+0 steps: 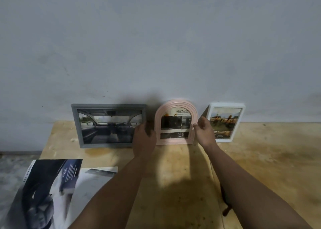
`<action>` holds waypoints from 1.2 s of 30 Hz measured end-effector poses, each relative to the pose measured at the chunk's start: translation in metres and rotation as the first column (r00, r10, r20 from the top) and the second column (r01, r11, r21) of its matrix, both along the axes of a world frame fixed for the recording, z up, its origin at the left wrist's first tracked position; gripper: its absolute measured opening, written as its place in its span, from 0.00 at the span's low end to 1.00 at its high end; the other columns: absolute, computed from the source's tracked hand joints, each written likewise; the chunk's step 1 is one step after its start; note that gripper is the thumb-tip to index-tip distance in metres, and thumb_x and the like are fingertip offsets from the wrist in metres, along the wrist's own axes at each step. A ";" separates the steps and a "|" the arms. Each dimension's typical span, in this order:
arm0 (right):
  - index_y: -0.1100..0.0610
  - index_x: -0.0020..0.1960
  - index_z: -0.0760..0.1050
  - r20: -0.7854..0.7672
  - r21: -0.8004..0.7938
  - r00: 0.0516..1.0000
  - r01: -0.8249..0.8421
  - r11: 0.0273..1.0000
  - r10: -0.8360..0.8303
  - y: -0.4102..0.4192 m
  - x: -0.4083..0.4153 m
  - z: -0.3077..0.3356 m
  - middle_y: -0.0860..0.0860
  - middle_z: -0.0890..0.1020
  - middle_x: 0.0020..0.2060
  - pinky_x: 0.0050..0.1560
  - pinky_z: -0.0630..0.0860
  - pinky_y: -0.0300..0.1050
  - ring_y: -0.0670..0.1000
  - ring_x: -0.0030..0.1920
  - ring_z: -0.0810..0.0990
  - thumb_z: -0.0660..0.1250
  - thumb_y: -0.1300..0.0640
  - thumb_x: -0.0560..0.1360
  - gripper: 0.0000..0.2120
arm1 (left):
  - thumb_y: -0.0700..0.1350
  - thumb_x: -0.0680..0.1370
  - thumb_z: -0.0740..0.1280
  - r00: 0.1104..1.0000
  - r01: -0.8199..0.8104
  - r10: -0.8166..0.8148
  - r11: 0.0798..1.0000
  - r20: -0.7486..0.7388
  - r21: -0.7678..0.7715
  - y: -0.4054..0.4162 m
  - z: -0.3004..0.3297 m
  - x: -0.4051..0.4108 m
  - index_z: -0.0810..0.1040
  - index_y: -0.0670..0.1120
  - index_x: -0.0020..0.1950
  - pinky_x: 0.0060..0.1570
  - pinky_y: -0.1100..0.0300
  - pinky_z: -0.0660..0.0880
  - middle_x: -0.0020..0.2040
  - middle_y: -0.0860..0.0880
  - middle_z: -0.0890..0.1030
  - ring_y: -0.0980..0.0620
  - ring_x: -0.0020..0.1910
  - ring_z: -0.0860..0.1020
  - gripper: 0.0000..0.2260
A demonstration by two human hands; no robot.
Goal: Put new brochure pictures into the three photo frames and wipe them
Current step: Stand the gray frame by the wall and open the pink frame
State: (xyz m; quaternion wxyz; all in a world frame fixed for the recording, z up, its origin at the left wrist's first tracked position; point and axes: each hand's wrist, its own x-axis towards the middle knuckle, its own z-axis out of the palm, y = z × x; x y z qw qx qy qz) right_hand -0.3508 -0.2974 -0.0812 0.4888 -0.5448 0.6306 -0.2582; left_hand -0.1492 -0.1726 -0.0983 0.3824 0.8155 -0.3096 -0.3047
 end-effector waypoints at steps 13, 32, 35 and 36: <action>0.52 0.80 0.63 0.022 0.073 0.994 -0.110 0.991 0.109 -0.016 -0.007 -0.012 0.53 0.76 0.70 0.54 0.77 0.40 0.51 0.60 0.80 0.64 0.60 0.83 0.27 | 0.46 0.81 0.65 0.995 -0.023 0.028 0.998 -0.093 0.056 -0.022 -0.010 -0.030 0.70 0.48 0.75 0.56 0.47 0.80 0.63 0.45 0.81 0.43 0.58 0.81 0.21; 0.54 0.55 0.82 0.154 0.367 0.982 -0.156 0.917 0.106 0.066 -0.057 -0.008 0.57 0.85 0.52 0.60 0.78 0.61 0.58 0.54 0.82 0.61 0.44 0.83 0.16 | 0.47 0.84 0.66 0.997 0.056 -0.061 0.991 -0.039 -0.124 0.076 0.008 -0.036 0.79 0.48 0.51 0.35 0.53 0.77 0.40 0.44 0.81 0.49 0.37 0.80 0.05; 0.53 0.59 0.79 0.195 0.336 0.975 -0.166 0.927 0.104 0.066 -0.055 0.002 0.53 0.83 0.57 0.60 0.79 0.59 0.56 0.57 0.82 0.62 0.44 0.83 0.15 | 0.47 0.83 0.66 0.983 0.156 -0.135 0.971 0.121 -0.182 0.084 0.027 -0.036 0.76 0.47 0.50 0.32 0.63 0.76 0.38 0.51 0.79 0.58 0.34 0.79 0.05; 0.52 0.60 0.79 0.215 0.324 0.973 -0.154 0.933 0.086 0.064 -0.055 0.006 0.52 0.83 0.57 0.60 0.79 0.58 0.55 0.57 0.82 0.62 0.44 0.83 0.15 | 0.49 0.84 0.65 0.971 0.194 -0.161 0.964 0.178 -0.183 0.086 0.032 -0.038 0.75 0.48 0.50 0.33 0.62 0.78 0.39 0.52 0.80 0.58 0.36 0.80 0.06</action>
